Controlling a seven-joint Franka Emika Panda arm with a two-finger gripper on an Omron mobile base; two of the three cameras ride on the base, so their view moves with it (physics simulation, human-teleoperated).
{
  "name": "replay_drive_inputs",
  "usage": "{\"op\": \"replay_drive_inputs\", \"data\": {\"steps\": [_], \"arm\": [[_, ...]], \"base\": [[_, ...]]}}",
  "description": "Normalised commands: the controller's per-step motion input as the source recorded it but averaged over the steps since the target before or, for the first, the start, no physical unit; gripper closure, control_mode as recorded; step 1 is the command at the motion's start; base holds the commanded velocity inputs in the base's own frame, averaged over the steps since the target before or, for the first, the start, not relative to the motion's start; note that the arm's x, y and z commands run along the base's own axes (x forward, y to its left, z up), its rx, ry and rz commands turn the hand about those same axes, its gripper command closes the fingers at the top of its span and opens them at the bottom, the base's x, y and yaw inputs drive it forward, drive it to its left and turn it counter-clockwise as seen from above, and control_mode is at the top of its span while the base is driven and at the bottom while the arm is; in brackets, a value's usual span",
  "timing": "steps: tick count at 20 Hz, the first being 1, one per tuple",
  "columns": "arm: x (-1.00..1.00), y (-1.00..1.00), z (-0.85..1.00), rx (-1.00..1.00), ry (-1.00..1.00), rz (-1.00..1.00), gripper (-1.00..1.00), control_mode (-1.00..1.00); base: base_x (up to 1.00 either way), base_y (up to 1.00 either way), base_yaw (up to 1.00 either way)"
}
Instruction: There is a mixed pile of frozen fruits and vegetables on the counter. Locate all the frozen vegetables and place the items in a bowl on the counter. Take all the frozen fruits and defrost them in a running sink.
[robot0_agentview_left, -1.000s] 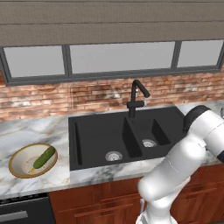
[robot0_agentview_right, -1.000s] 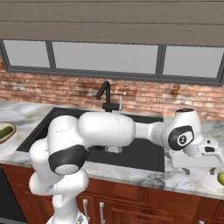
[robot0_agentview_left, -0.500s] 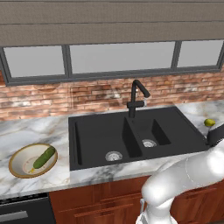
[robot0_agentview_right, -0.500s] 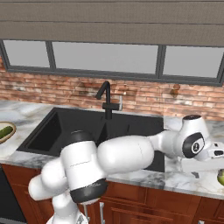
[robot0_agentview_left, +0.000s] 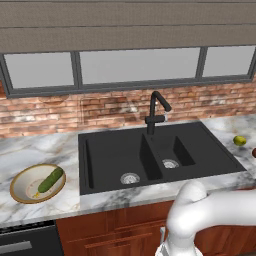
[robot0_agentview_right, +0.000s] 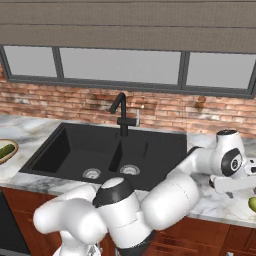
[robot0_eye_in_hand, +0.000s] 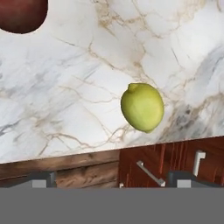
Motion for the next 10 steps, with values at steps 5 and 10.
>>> {"op": "replay_drive_inputs", "data": {"steps": [5,10], "arm": [[0.04,-0.43,-0.38,0.02,0.0,0.1,-1.0,-1.0],[0.05,-0.44,-0.35,0.02,0.0,0.11,-1.0,-1.0]], "base": [[0.0,0.0,0.0],[0.0,0.0,0.0]]}}
